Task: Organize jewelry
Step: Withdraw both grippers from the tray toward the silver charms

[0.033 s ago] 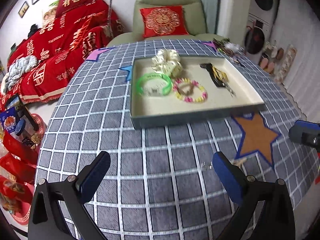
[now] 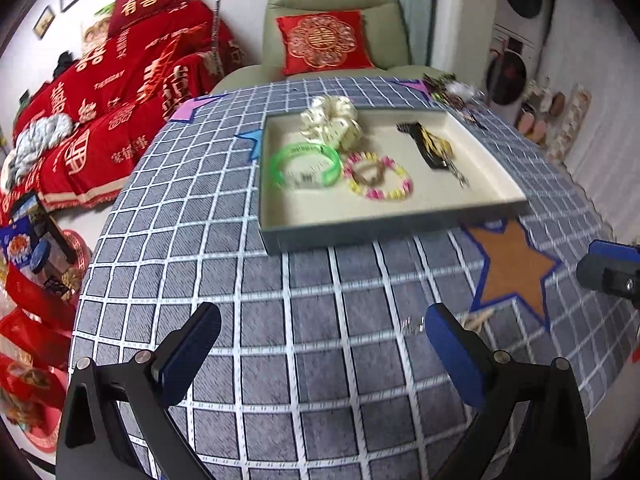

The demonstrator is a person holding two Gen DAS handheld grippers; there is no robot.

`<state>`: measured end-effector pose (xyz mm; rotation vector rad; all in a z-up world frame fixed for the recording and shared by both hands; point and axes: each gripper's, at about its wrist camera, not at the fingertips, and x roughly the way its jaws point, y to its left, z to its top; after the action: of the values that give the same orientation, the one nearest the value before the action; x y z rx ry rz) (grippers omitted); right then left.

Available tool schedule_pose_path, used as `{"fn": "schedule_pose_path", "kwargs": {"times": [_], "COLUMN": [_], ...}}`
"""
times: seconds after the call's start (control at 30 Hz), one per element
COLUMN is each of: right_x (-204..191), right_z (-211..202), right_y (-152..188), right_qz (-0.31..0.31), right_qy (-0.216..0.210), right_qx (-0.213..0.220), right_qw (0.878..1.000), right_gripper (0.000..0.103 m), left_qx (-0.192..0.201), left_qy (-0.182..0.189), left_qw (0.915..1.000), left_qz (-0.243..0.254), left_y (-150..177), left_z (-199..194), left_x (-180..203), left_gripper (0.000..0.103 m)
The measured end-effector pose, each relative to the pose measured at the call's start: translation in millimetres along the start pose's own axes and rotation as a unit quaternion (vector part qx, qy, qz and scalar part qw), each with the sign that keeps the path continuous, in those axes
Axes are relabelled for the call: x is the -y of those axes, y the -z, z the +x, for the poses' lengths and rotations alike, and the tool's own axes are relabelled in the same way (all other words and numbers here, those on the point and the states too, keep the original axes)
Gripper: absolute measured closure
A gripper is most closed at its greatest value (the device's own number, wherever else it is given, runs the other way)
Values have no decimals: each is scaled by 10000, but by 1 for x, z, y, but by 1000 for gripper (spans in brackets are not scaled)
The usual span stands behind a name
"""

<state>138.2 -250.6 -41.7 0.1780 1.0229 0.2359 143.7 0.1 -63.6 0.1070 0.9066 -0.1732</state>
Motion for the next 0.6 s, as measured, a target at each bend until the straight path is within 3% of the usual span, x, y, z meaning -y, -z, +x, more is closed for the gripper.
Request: {"fn": "schedule_pose_path", "kwargs": {"times": [0.3, 0.6], "right_x": [-15, -29], "right_z": [18, 30], "right_y": [52, 68], "right_qz": [-353, -676], "right_qy": [162, 219], "right_qx": [-345, -449], "right_qw": [9987, 9965], "right_gripper": [16, 16], "left_qx": [-237, -335], "left_qy": [-12, 151], "left_qw": [9990, 9962], "left_qz": [385, 790], "left_y": [21, 15], "left_z": [20, 34], "left_x": [9, 25], "left_gripper": [0, 0]}}
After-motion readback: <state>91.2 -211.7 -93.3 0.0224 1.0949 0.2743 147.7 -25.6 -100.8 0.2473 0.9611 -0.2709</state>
